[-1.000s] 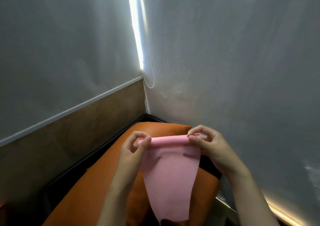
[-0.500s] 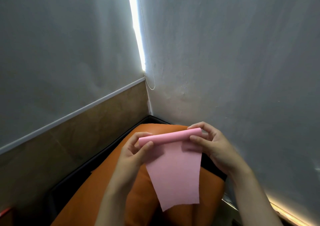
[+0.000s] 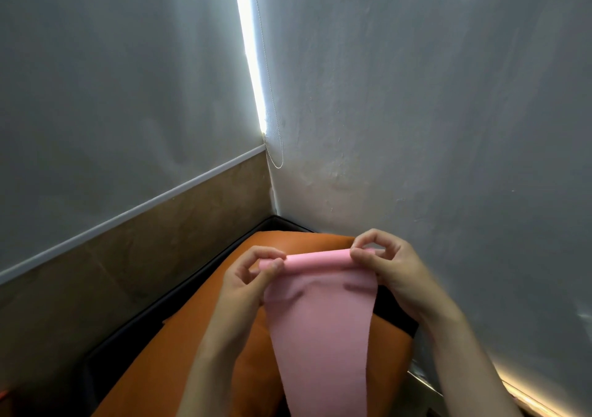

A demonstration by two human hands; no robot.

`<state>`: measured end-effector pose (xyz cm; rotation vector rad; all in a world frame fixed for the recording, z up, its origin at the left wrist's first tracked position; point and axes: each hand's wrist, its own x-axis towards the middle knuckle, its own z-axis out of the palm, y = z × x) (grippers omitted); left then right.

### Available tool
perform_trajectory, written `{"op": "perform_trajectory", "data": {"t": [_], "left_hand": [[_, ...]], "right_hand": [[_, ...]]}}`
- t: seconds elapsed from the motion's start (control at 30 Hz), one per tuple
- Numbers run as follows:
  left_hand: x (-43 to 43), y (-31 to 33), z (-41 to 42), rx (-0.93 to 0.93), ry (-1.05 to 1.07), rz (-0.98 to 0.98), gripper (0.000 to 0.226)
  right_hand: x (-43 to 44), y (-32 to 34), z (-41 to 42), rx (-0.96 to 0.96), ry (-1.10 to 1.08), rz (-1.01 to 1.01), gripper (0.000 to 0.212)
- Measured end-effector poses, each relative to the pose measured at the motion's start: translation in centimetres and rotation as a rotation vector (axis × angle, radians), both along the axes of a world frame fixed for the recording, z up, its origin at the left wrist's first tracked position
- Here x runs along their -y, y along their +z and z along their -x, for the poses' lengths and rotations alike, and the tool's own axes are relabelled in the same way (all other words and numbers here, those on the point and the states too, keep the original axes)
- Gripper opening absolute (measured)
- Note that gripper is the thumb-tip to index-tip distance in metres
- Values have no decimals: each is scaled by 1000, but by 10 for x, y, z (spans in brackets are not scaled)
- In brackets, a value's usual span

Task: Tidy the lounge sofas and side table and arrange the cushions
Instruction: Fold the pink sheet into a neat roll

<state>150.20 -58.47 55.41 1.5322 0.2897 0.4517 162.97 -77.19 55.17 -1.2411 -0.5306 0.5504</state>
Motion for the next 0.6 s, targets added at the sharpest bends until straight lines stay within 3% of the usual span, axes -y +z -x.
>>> {"op": "perform_trajectory", "data": {"t": [0.1,0.23,0.6], "left_hand": [[-1,1,-1,-7,-7,5,15],[-2,1,-2,-11,-7,32,40],[9,6,-1,43,-120,77,24]], "right_hand": [[2,3,1,-2,-10,10,24],[6,2,-2,34,-47,36,40],[15,5,5,-17,39,-50,32]]}}
